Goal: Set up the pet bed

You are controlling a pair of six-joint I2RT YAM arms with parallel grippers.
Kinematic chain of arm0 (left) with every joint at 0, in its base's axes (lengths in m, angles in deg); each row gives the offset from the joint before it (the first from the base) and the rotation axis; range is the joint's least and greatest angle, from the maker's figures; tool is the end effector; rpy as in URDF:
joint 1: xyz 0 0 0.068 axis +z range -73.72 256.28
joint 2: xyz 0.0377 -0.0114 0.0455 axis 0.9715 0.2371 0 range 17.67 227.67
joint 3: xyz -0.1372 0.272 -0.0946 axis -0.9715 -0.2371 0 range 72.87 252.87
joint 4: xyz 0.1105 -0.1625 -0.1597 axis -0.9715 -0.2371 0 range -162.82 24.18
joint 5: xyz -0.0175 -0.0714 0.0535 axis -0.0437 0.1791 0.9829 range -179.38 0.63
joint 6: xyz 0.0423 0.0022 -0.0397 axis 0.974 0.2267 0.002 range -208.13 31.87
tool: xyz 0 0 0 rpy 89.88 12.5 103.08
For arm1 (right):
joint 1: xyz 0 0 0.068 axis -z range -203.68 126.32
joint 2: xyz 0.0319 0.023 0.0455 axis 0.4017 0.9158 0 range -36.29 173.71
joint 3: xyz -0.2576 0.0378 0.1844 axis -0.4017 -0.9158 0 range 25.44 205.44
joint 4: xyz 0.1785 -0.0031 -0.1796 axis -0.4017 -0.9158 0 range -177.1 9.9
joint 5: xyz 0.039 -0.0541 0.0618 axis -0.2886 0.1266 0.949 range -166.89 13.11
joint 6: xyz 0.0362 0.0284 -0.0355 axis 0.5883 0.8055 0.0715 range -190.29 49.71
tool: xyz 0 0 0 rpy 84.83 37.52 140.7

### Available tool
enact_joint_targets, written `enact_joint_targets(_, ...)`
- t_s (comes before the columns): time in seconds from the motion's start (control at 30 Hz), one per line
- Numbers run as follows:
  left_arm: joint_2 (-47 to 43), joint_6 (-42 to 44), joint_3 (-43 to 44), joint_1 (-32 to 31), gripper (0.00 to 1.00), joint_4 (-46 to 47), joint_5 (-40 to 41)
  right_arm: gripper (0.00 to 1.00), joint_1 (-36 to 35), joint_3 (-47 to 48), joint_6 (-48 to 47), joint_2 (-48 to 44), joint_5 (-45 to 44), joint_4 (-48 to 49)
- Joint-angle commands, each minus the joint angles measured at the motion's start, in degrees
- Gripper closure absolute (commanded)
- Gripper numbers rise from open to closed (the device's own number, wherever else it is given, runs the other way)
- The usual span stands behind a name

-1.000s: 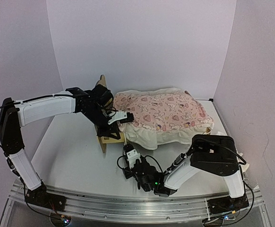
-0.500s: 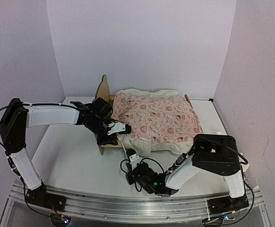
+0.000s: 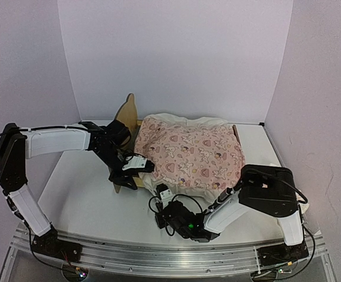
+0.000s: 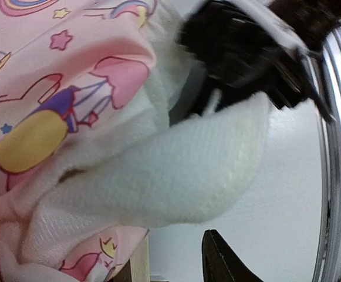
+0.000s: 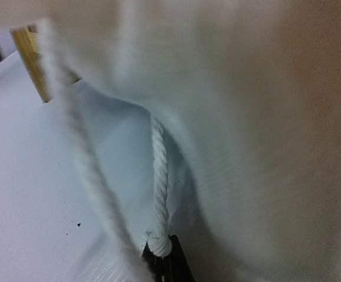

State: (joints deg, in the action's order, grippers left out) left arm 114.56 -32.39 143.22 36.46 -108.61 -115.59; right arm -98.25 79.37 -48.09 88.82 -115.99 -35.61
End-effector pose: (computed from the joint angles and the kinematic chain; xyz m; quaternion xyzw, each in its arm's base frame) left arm 0.2454 -0.2285 0.2668 0.7369 0.6138 -0.1967 0.2040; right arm 0.1390 0.4047 0.1164 -0.1964 0.7973 0.1806 0.5414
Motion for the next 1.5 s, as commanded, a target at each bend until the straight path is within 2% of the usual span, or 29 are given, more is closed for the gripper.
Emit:
enact_joint_targets(0.0, -5.1, 23.8, 3.4, -1.1, 0.52, -26.5, -20.9, 1.0, 0.1, 0.6, 1.1, -1.6, 2.5, -4.5)
enact_joint_targets(0.1, -4.3, 28.0, 5.8, -1.0, 0.52, -32.4, -21.7, 1.0, 0.1, 0.8, 1.1, -1.8, 2.6, -5.2)
enact_joint_targets(0.2, -4.6, 25.8, 4.6, -1.1, 0.53, -28.6, -20.7, 1.0, 0.1, 1.2, 0.8, -1.7, 2.9, -5.6)
enact_joint_targets(0.33, -7.3, 3.8, -1.1, -1.0, 0.58, -7.0, -13.1, 1.0, 0.1, 1.5, 0.2, -1.9, 3.0, -5.9)
enact_joint_targets(0.43, -9.3, -7.3, -4.1, -0.4, 0.59, 3.9, -8.1, 1.0, 0.2, 1.1, -0.1, -2.4, 2.7, -6.1)
enact_joint_targets(0.53, -13.7, -16.3, -8.0, 0.6, 0.57, 12.3, -6.8, 1.0, 0.8, 0.8, 0.8, -2.5, 2.6, -6.8)
enact_joint_targets(0.67, -22.1, -12.5, -14.7, 0.7, 0.55, 17.5, -11.2, 1.0, 1.4, 1.4, 1.2, -2.0, 3.7, -7.4)
enact_joint_targets(0.73, -25.2, -6.4, -16.5, 0.6, 0.55, 15.2, -13.0, 1.0, 1.4, 1.9, 1.0, -2.0, 4.4, -7.9)
enact_joint_targets(0.83, -27.8, 0.5, -17.1, 0.7, 0.56, 7.8, -9.8, 1.0, 1.4, 2.2, 1.1, -2.2, 4.9, -8.4)
enact_joint_targets(0.9, -29.5, 2.6, -18.4, 0.7, 0.57, 6.0, -7.2, 1.0, 1.4, 2.3, 1.3, -2.1, 5.4, -8.6)
enact_joint_targets(1.03, -30.1, -3.0, -20.4, 0.2, 0.47, 15.8, -3.0, 1.0, 1.4, 3.1, 1.5, -1.9, 7.2, -9.3)
enact_joint_targets(1.13, -24.4, -6.6, -17.0, -1.0, 0.45, 18.3, 1.5, 1.0, 1.4, 3.8, 0.9, -2.5, 8.4, -10.6)
enact_joint_targets(1.23, -19.5, -8.4, -14.5, -1.1, 0.47, 18.0, 3.5, 1.0, 1.3, 3.9, 0.3, -3.7, 9.7, -12.0)
enact_joint_targets(1.37, -17.0, -7.1, -15.9, -1.1, 0.51, 19.1, 4.6, 1.0, 0.9, 4.0, -0.8, -5.3, 11.0, -13.9)
enact_joint_targets(1.4, -16.6, -7.2, -15.9, -1.1, 0.55, 19.1, 4.7, 1.0, 0.6, 4.3, -1.5, -5.6, 11.8, -14.2)
enact_joint_targets(1.47, -16.1, -7.7, -15.0, -1.1, 0.69, 18.8, 4.9, 1.0, 0.3, 4.5, -3.4, -6.3, 15.3, -14.6)
